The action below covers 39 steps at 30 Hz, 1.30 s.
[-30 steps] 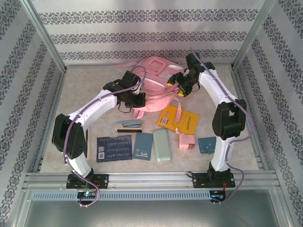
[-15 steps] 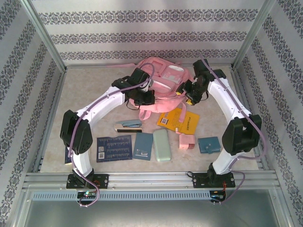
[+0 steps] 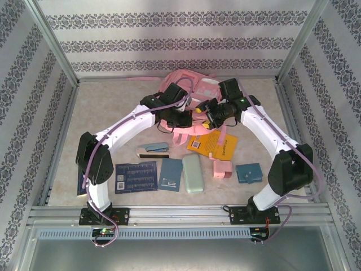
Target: Pack the student bag
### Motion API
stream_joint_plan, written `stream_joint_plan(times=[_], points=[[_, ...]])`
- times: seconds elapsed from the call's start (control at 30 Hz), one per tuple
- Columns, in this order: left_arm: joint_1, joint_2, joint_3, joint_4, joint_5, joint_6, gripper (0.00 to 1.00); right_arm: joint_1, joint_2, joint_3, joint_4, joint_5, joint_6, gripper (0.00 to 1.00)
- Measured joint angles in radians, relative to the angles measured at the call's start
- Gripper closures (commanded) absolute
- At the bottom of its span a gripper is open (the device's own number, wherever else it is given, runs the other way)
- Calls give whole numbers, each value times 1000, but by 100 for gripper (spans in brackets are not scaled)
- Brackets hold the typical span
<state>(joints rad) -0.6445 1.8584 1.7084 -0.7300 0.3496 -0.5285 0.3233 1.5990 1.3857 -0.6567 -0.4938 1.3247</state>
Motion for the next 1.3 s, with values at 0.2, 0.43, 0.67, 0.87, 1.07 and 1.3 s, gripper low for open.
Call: stream_joint_plan(times=[0.2,0.43,0.67,0.87,1.07,1.3], points=[[-4,0,0,-3,-13,0,100,0,59,6,14,39,8,61],[-4,0,0,-5,-18,3,100,2,87,12,-16,76,-27,89],[-11,0,0,-22,-45,41,100,0,89,27,-37,90,-95,100],[-15,0,-3,-44,-76,80,100,-23,89,27,-56,89,-169,100],[4,-4,-53,-43,-85,91,100,-57,92,40,-84,85,-248,100],[80,-34,-123,-30,-85,99,100,-95,98,59,-113,66,-327,100]])
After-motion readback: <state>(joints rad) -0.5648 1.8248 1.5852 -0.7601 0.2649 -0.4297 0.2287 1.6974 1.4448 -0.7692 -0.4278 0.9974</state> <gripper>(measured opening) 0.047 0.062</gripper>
